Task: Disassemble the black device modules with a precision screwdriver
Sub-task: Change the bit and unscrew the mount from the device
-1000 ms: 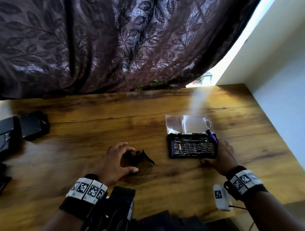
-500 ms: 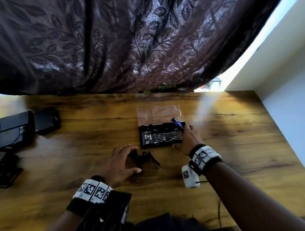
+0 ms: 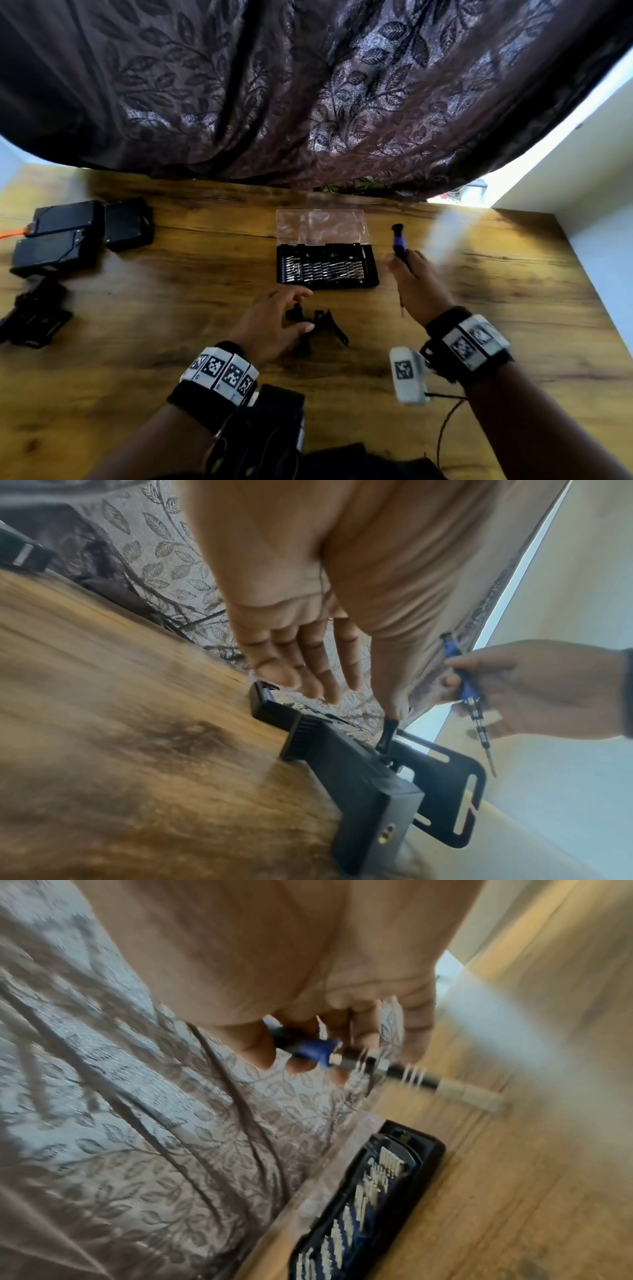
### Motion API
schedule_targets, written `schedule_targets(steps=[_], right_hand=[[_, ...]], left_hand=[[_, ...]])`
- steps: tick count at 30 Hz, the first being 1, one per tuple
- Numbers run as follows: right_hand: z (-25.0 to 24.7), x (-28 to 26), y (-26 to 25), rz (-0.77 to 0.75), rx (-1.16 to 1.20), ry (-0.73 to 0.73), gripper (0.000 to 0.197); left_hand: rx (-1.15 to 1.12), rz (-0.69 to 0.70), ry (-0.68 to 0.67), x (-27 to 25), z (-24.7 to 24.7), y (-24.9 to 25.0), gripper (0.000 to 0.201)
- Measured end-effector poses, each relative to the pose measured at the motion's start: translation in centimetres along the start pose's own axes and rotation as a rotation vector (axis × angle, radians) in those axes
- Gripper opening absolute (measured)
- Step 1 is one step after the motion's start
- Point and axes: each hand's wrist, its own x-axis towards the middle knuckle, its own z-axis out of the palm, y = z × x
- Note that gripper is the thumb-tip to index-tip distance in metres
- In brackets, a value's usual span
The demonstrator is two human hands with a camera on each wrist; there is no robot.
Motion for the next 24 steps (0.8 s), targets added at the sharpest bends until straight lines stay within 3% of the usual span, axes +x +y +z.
schedule_targets(steps=[3,7,10,15,24], right_hand=[[-1.6,-2.4,-0.1,-0.166,0.04,0.066,0.033],[-2.1,-4.6,-1.5,-0.162,0.365,0.071,0.027],[-1.4,-5.1,-2.6,-0.22,0.441,0.077,0.023],[0.5,-4.8,-4.2,-0.394,0.344,0.059,0.066],[1.8,-4.7,-5.4,-0.565,0.012,-0.035,0.055]], left_hand=[[-0.065,0.021,-0.013,0.3,0.5,0.7,0.046],[-0.138,0.016,-0.024,0.5,1.2,1.1,0.041],[-0.105,-0.001,-0.027,0.5,1.8,0.5,0.036],[-0.092,-0.029,0.03,0.5,2.3,0.3,0.034],[-0.115,-0.06,0.07,0.2,2.7,0.7,0.033]])
